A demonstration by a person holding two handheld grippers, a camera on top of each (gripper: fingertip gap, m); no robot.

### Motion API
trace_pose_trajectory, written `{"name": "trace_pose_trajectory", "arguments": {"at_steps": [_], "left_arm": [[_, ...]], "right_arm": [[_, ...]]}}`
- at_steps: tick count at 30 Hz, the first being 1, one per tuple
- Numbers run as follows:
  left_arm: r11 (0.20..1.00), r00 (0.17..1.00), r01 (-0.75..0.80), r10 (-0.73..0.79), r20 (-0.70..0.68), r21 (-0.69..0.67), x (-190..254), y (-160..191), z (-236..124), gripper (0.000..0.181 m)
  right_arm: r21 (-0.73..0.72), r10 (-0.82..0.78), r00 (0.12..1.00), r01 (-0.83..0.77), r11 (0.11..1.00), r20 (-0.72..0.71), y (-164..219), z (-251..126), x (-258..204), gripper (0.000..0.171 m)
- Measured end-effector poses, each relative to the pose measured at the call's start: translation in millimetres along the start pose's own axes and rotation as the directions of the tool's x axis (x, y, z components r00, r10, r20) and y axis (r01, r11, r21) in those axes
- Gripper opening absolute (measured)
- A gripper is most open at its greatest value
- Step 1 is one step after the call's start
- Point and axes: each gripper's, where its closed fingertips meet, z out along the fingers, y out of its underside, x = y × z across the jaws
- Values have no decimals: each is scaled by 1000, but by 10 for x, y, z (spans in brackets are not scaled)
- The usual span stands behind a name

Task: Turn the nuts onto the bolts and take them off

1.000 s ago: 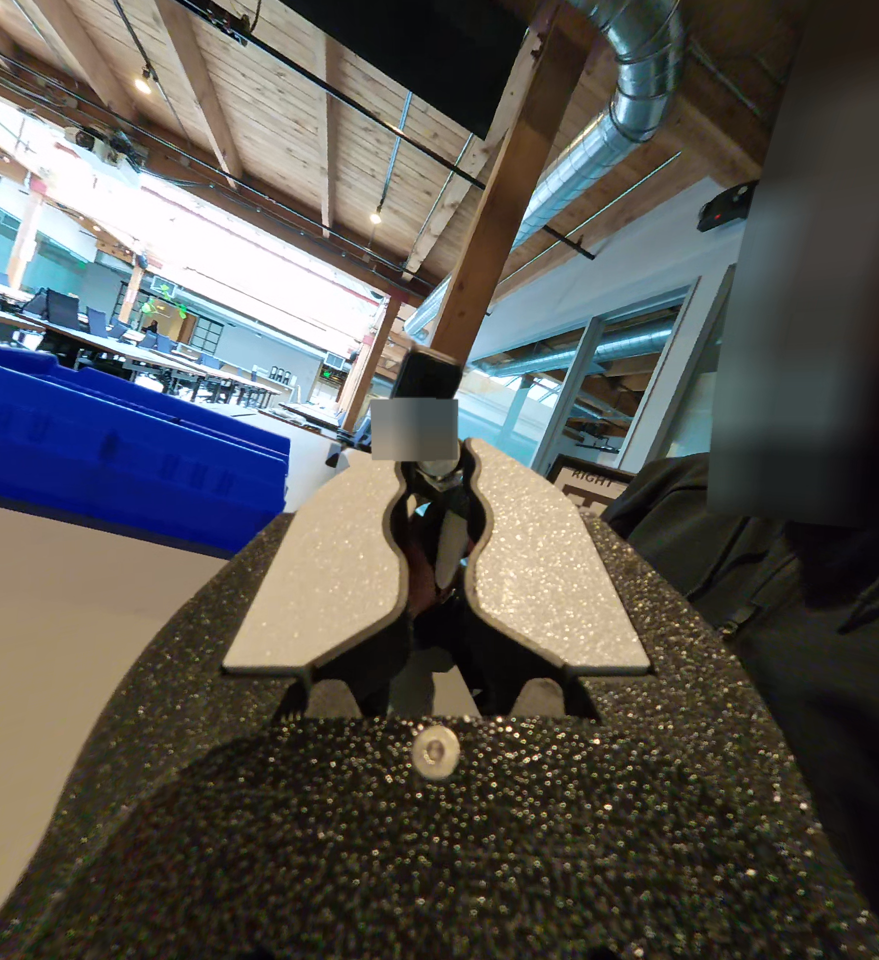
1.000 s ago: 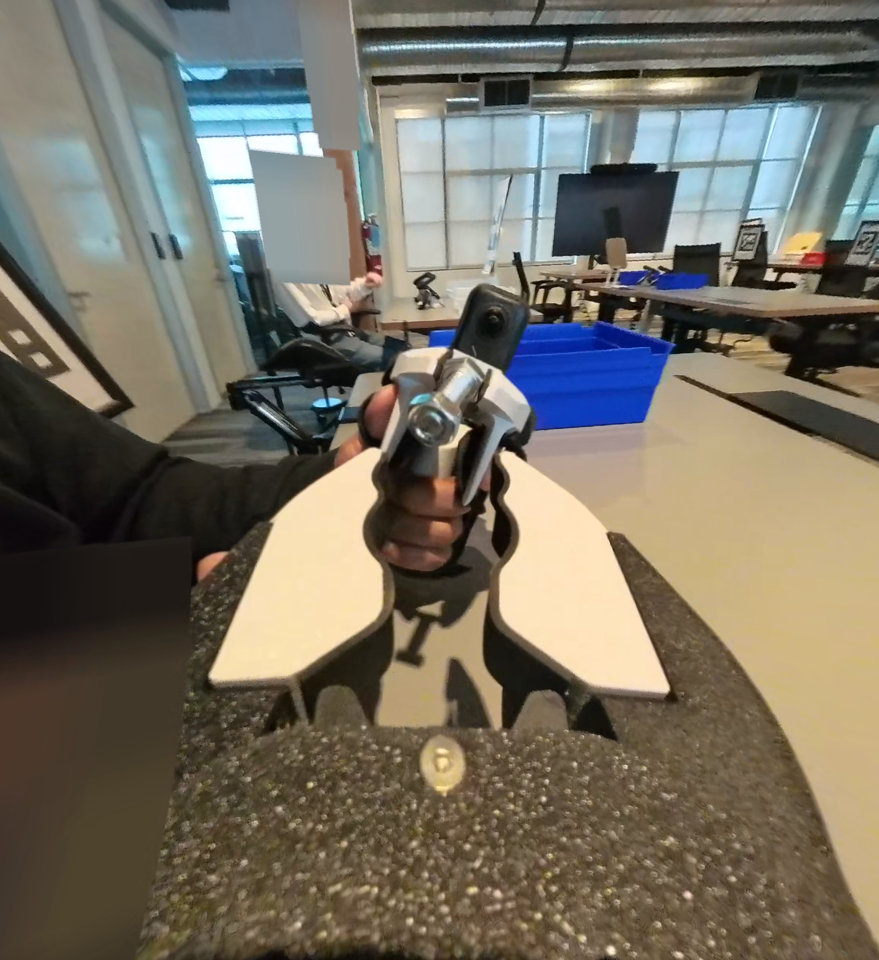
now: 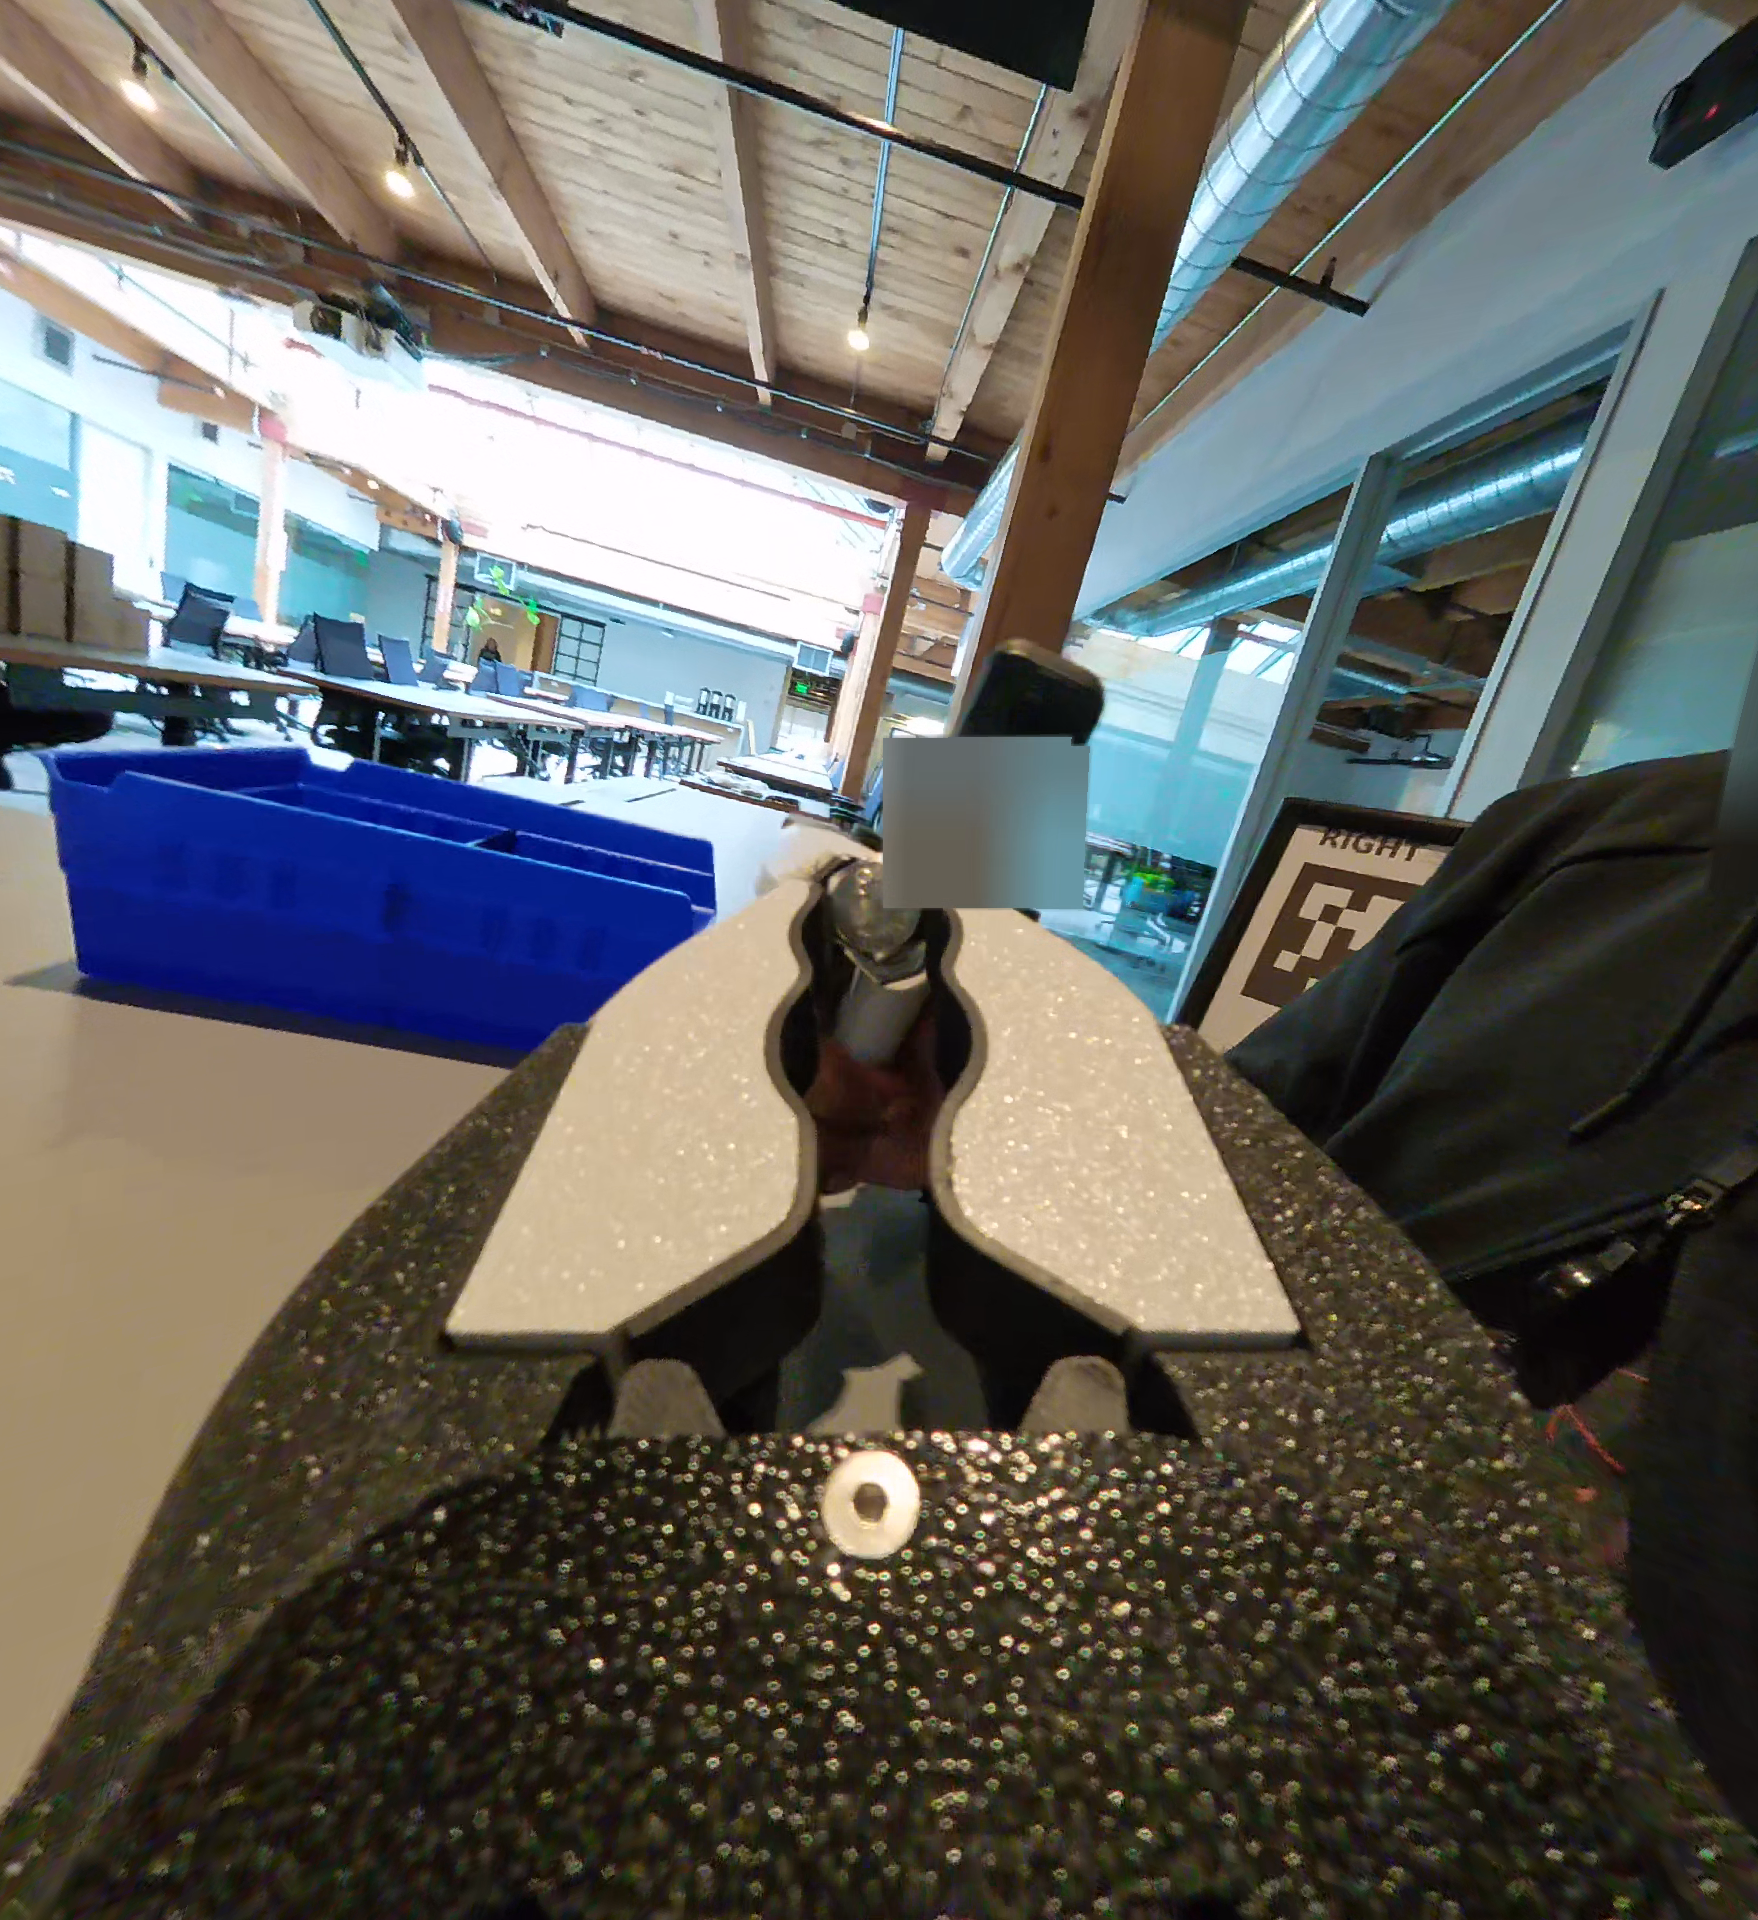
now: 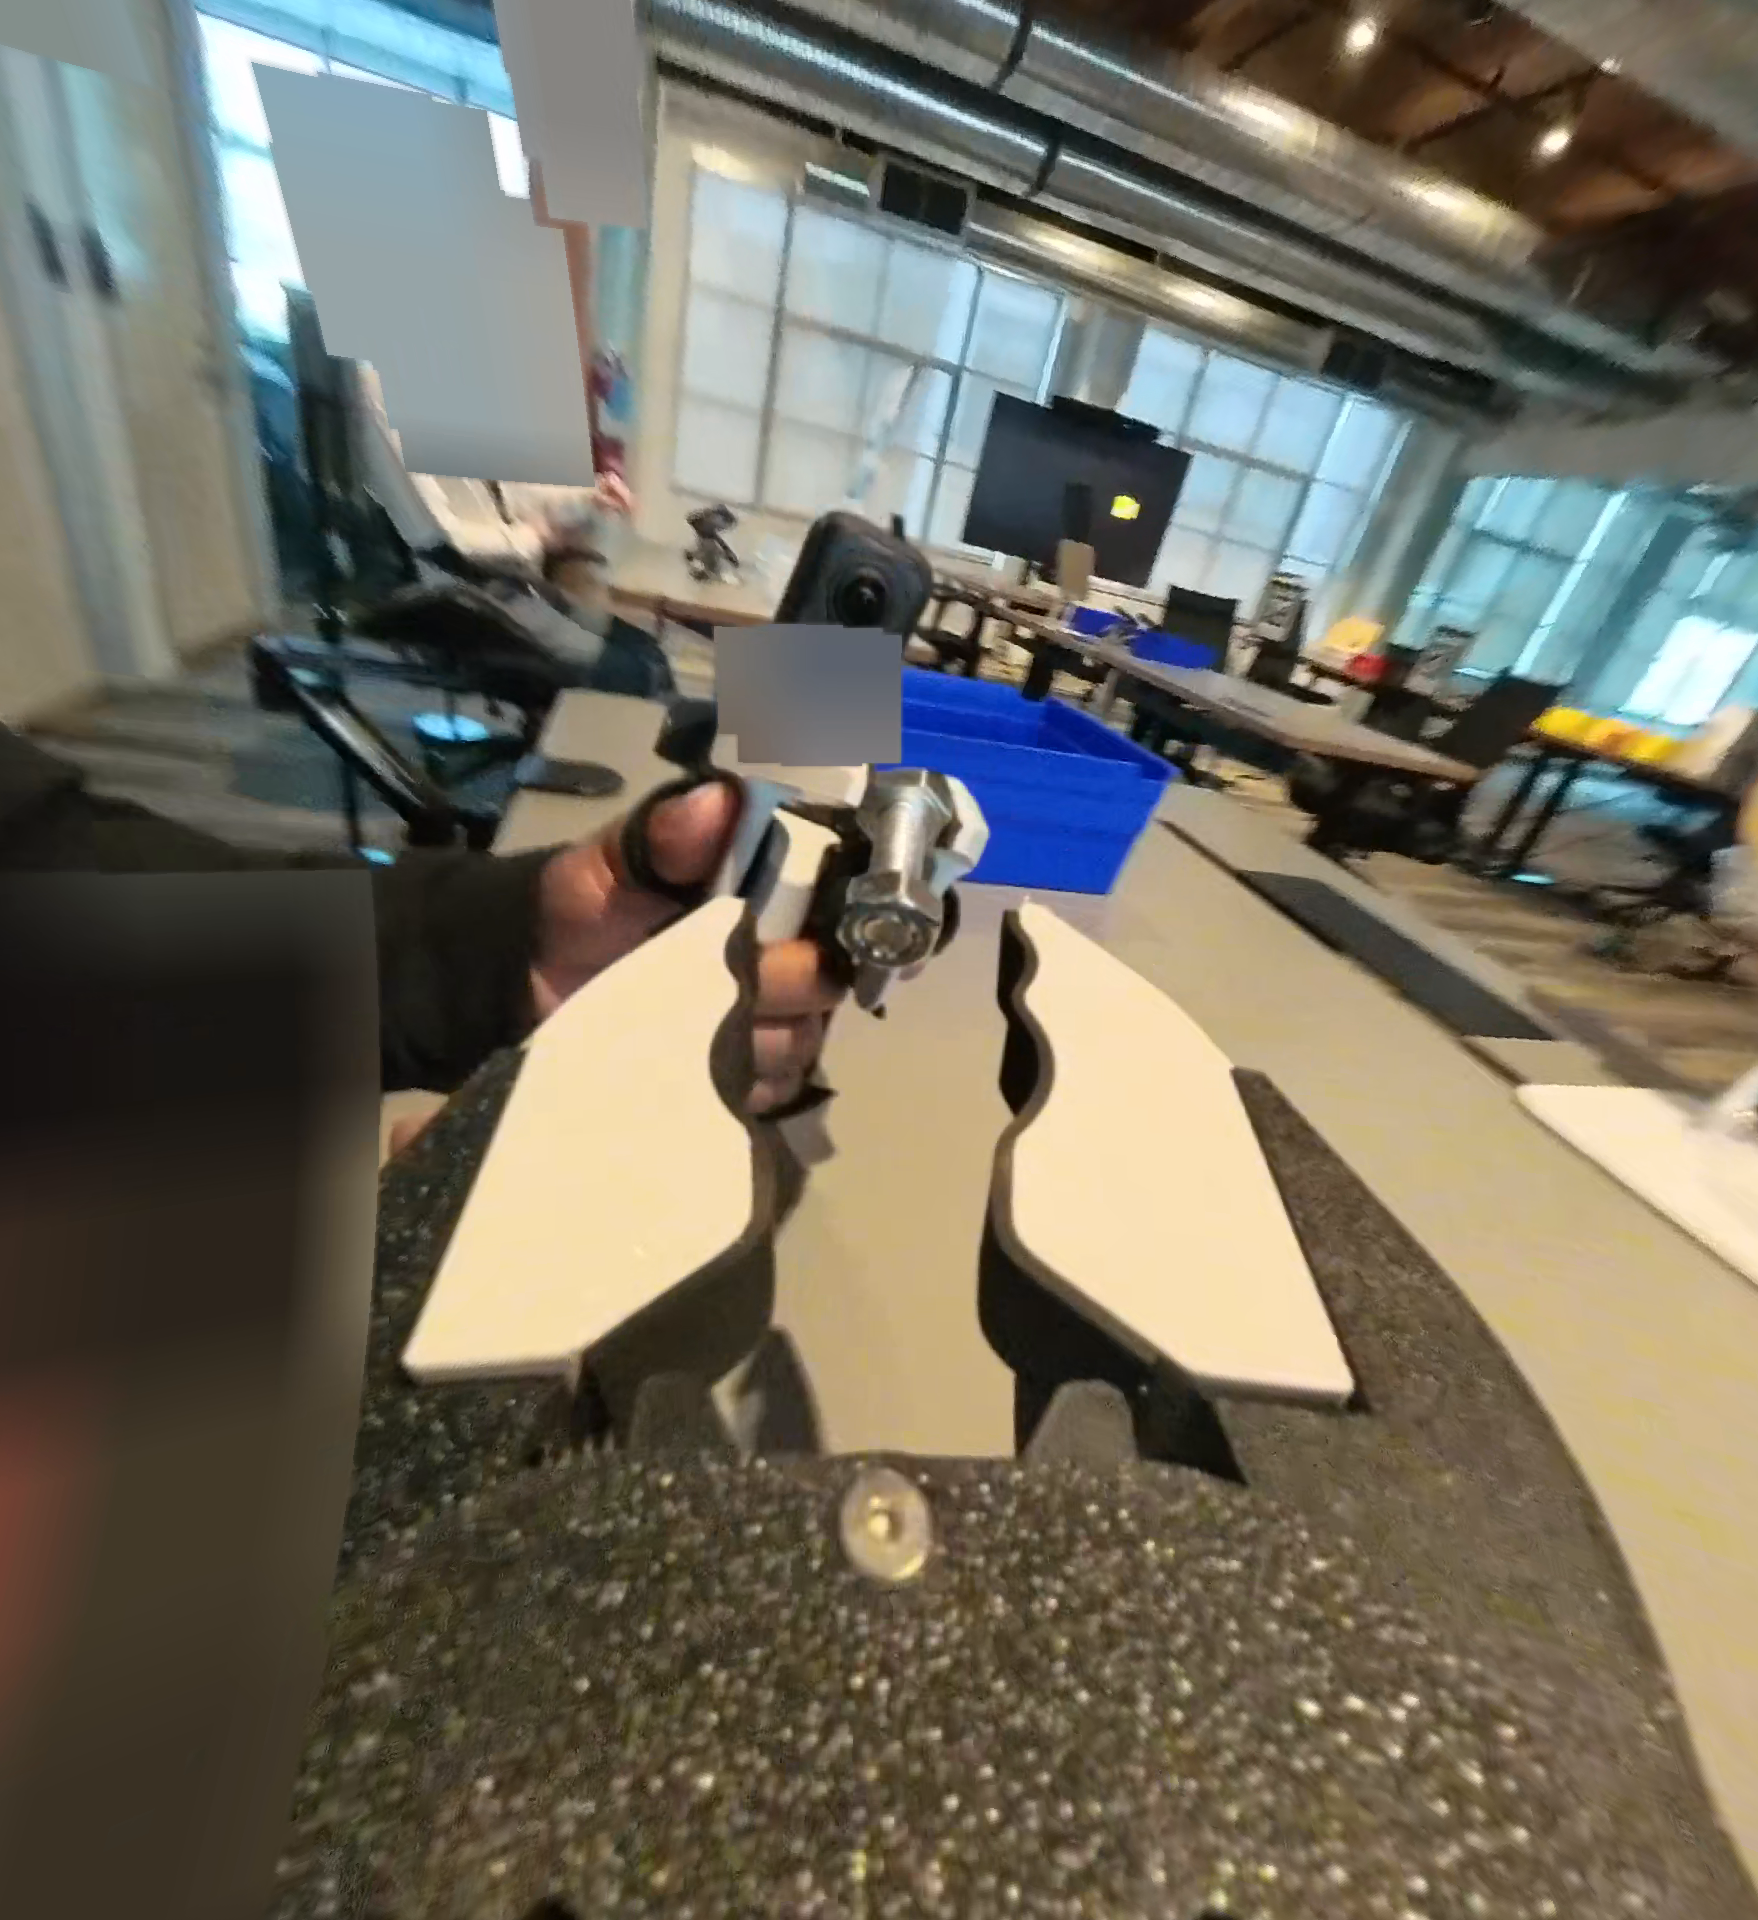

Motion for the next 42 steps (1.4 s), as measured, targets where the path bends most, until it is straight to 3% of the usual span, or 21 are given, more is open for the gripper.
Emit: {"name": "trace_pose_trajectory", "arguments": {"at_steps": [6, 10, 12, 15, 18, 21, 24, 27, 32, 37, 42], "left_arm": [[999, 999, -46, 46, 4, 7, 30, -26, 5, 17], [998, 998, -61, 61, 6, -13, 37, 1, 24, 17], [997, 997, -71, 72, 8, -25, 42, 17, 34, 17], [998, 999, -50, 50, 8, -30, 24, 29, 31, 17], [999, 999, 36, -37, -12, -28, -7, 63, 23, 17], [987, 986, 157, -158, -50, -30, -33, 113, 20, 17], [987, 985, 162, -163, -55, -25, -32, 107, 17, 17], [995, 995, 94, -95, -40, -20, -8, 73, 18, 16], [999, 1000, 28, -28, 0, -22, -21, 50, 19, 17], [1000, 1000, -27, 27, 2, -3, 15, -4, 12, 17], [995, 995, -103, 103, 13, -11, 57, -18, 25, 16]], "right_arm": [[47, 176, 981, -180, 983, 76, -41, -14, 7, 37], [35, 212, 973, -216, 976, 96, -17, 8, -5, 30], [26, 185, 978, -188, 982, 97, -11, 8, -26, 18], [0, 71, 997, -71, 997, 40, 11, 8, -15, 18], [-67, -160, 985, 156, 985, -62, 49, -1, 16, 18], [-167, -446, 884, 423, 891, -141, 84, -25, 33, 18], [-204, -549, 817, 516, 832, -177, 83, -23, 31, 18], [-130, -420, 897, 404, 905, -139, 54, 9, -23, 36], [-59, -79, 997, 78, 995, -16, 80, 49, -37, 44], [7, 171, 984, -172, 985, 58, 29, 21, 18, 40], [65, 365, 909, -384, 921, 201, -69, -31, -4, 38]]}}
